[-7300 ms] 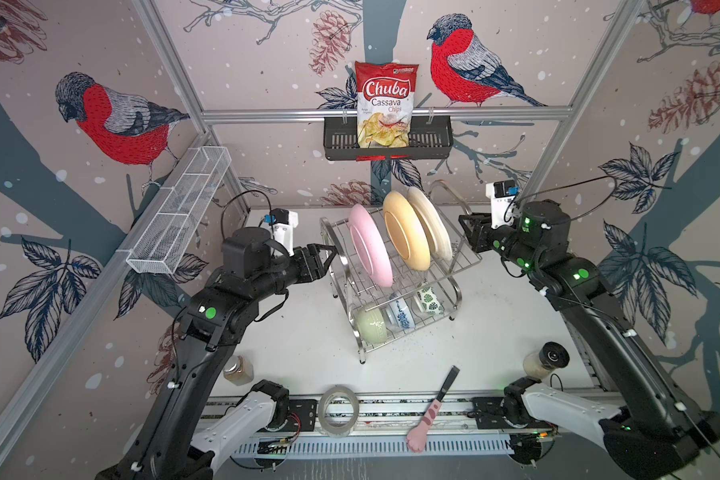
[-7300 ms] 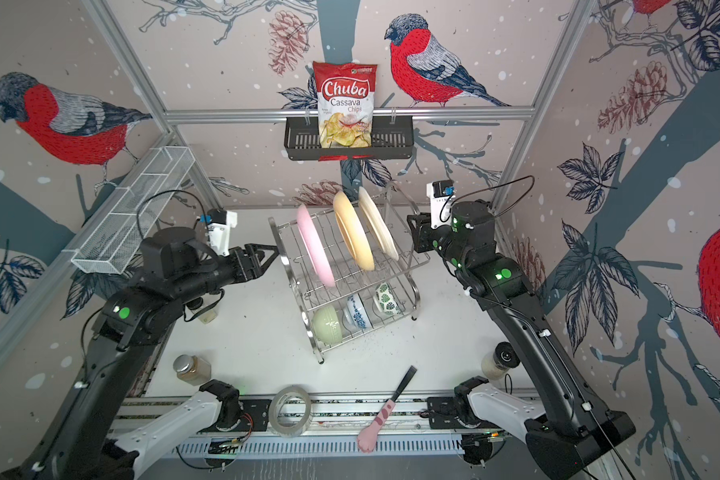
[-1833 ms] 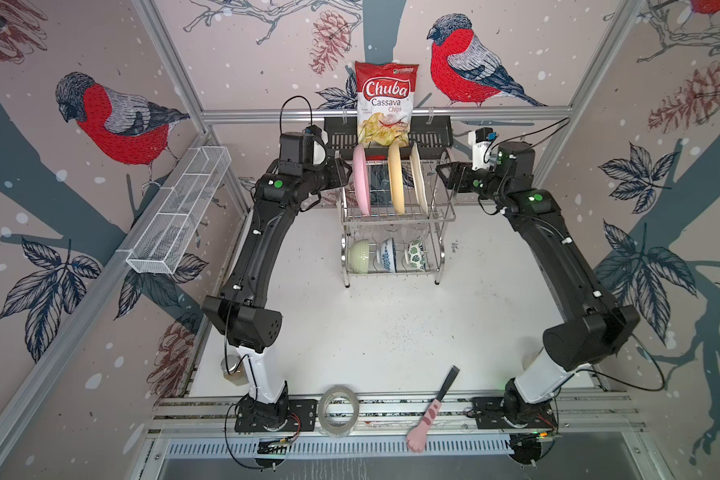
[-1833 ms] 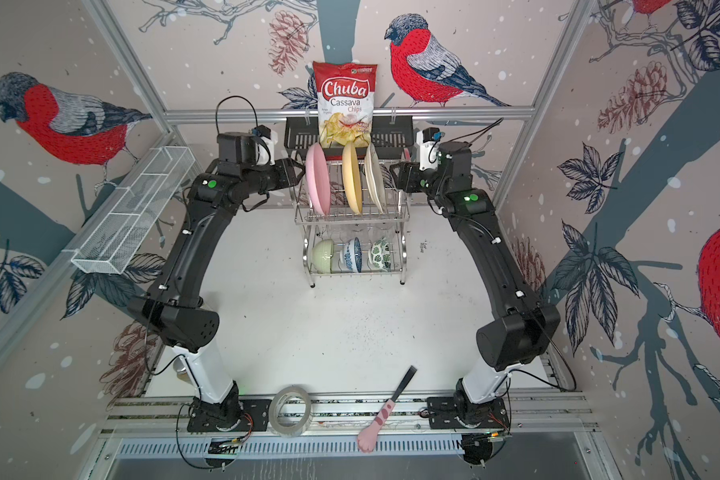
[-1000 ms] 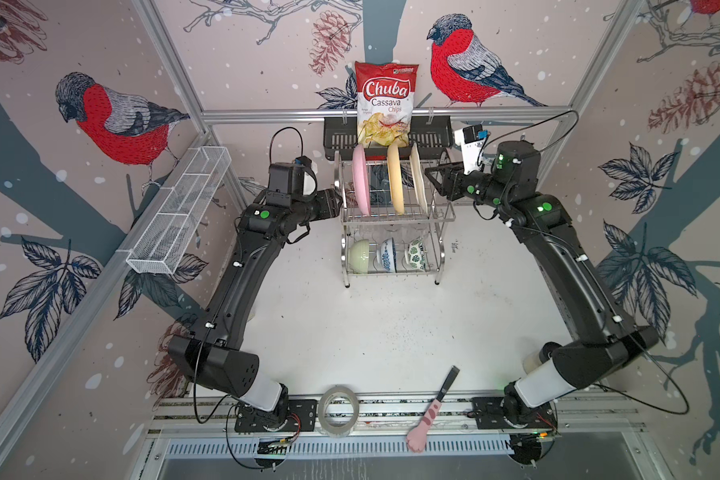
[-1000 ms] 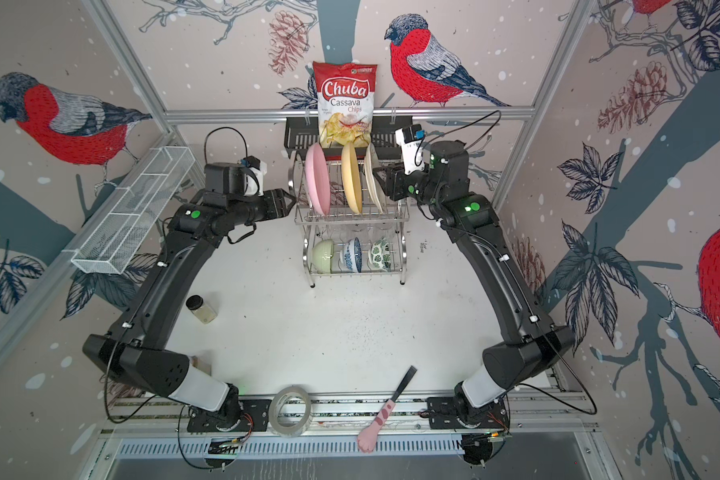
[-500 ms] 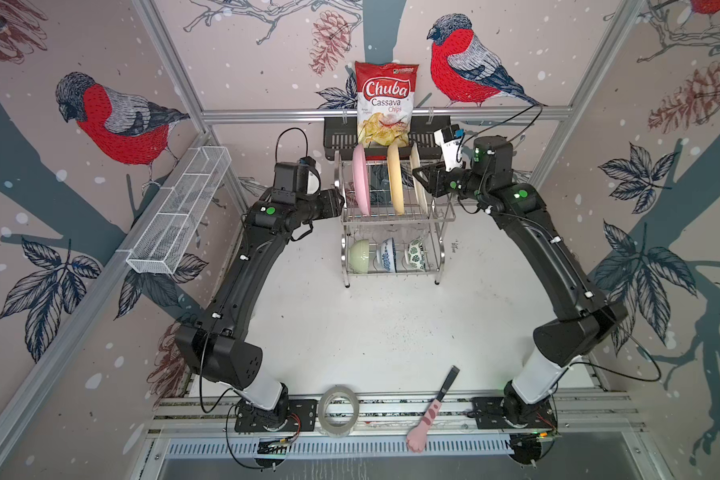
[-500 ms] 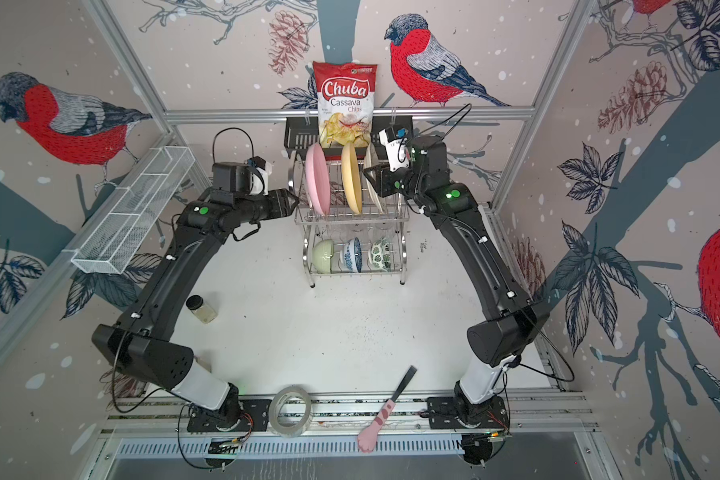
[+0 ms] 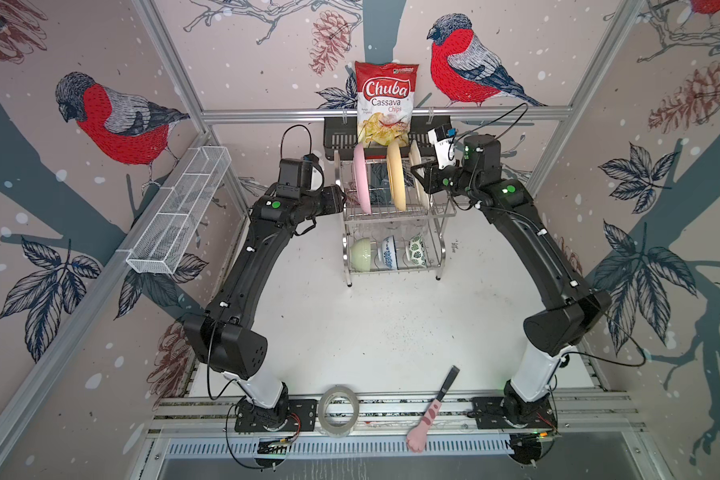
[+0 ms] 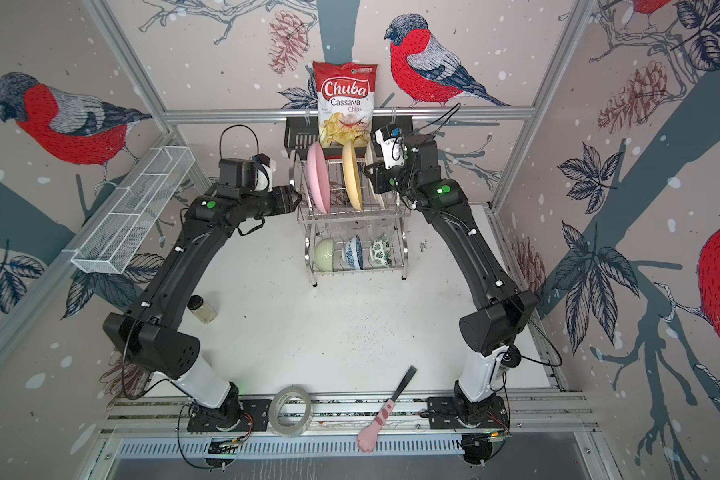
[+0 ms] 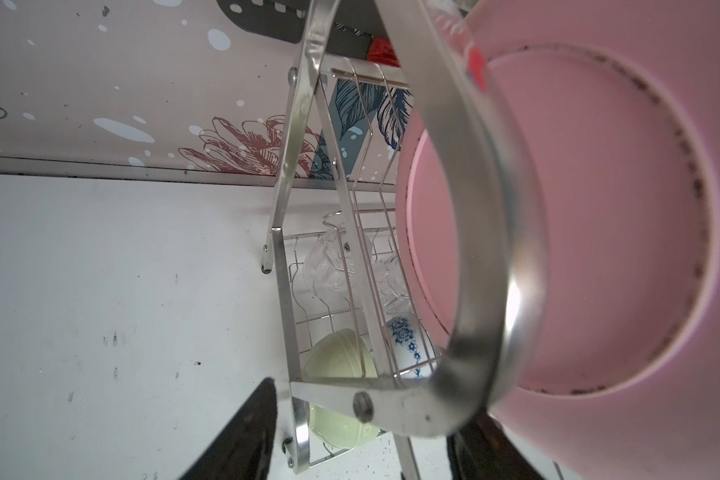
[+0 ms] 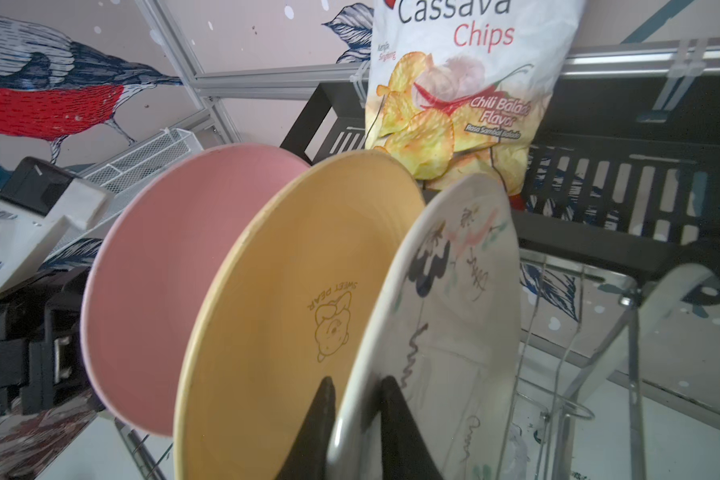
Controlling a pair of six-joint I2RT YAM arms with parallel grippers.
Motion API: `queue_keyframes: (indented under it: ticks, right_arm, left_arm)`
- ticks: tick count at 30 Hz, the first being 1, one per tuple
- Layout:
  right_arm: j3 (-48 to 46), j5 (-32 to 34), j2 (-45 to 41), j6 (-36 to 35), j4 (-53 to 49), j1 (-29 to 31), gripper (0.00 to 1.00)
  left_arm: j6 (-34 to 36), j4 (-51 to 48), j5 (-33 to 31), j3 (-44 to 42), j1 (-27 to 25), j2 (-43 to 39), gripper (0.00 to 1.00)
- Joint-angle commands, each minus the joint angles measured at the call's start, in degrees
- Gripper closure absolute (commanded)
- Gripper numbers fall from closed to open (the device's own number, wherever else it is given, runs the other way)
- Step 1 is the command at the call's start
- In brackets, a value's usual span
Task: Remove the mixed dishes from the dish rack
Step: 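Close right gripper on the white plate rim and lift it upward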
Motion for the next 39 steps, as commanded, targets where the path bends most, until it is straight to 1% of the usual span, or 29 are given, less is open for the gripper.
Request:
queue_keyframes:
  ticks: [1,16,21,28,31,39]
  right_arm:
    - [-0.2,1.1,0.7,0.4,-0.9,0.0,0.84]
    - [-3.0,1.3,-1.7,5.7,1.4,0.0,1.00]
    - [-4.3,0.5,-2.8,8.0,4.1,-0.4,1.00]
    - [-6.0,-4.1,-4.2,13.7,9.8,-2.8,1.00]
    - [-6.1,-4.5,-4.8,15.5,11.5,-3.6,1.00]
    - [-3.8,-4.6,-5.4,16.0,12.4,-4.0,1.00]
  left_arm:
    - [0.5,1.2,0.5,0.7,0.0,0.1,0.37]
    - [1.0,0.7,0.1,1.6,0.0,1.4,0.38]
    - [1.0,0.8,0.1,1.5,0.0,1.4,0.37]
    - [1.0,0.8,0.0,1.3,0.1,1.2,0.38]
    - [1.0,0.8,-0.1,1.2,0.0,1.0,0.38]
    - [1.0,1.0,0.3,1.2,0.0,1.3,0.38]
